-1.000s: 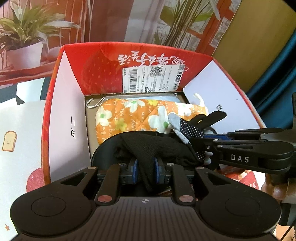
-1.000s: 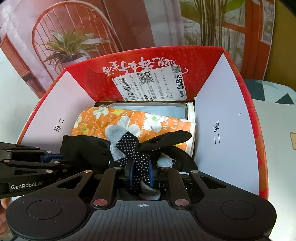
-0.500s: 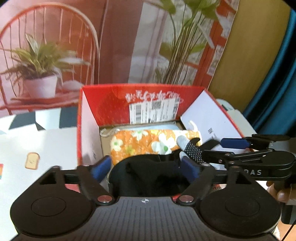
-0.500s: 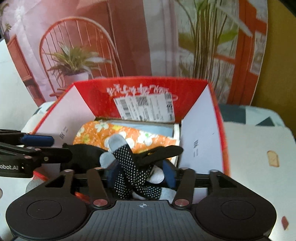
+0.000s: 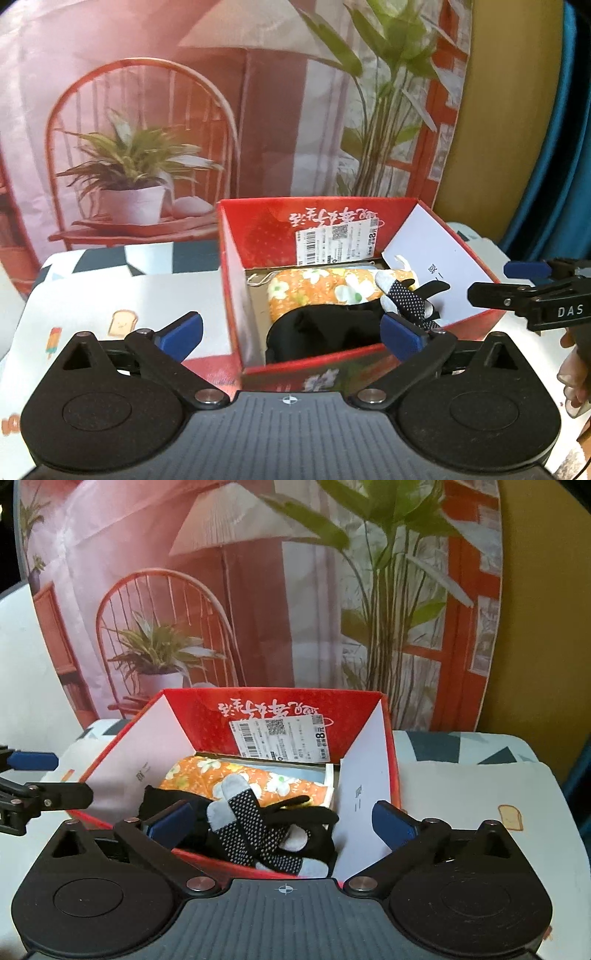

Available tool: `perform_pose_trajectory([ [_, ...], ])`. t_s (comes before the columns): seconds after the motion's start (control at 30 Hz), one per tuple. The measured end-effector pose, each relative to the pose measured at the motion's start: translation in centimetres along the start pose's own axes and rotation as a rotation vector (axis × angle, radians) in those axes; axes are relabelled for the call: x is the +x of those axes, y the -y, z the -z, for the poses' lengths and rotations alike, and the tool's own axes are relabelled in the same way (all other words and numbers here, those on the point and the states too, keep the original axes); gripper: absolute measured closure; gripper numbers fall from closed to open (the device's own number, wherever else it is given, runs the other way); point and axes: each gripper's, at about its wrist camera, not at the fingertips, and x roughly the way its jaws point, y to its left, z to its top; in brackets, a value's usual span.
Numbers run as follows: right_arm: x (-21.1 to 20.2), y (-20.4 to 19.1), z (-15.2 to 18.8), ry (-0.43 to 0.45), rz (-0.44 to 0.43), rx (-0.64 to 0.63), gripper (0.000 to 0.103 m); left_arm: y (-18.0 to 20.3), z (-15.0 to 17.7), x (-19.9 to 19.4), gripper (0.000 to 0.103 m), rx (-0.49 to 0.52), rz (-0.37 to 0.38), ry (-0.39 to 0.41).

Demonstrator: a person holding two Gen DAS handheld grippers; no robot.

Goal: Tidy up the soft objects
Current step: 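Move both grippers down to the clear bag of green cables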

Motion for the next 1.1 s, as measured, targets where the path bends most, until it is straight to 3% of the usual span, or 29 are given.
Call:
perform_pose_trajectory([
  [0.17, -2.1, 0.2, 1.4, 0.047, -0.05, 0.018, 0.001, -0.4, 2.6, -2.1, 0.0, -0.03, 0.003, 0.013],
  [0.3, -3.4, -0.1, 2.9, 0.06, -0.066, 0.018, 0.001, -0.4, 4.8, -2.5, 0.0, -0.064, 0.022, -0.02],
  [0.63, -5.5, -1.9, 8.0, -0.003, -0.1, -0.008, 0.001, 0.0, 10.4, -2.8, 0.0, -0.153, 0.053, -0.117],
  [1.1, -6.2, -7.3, 16.3, -0.126, -0.104, -0.205, 0.001, -0.2, 14.1, -5.6, 0.0, -0.213, -0.057, -0.087],
])
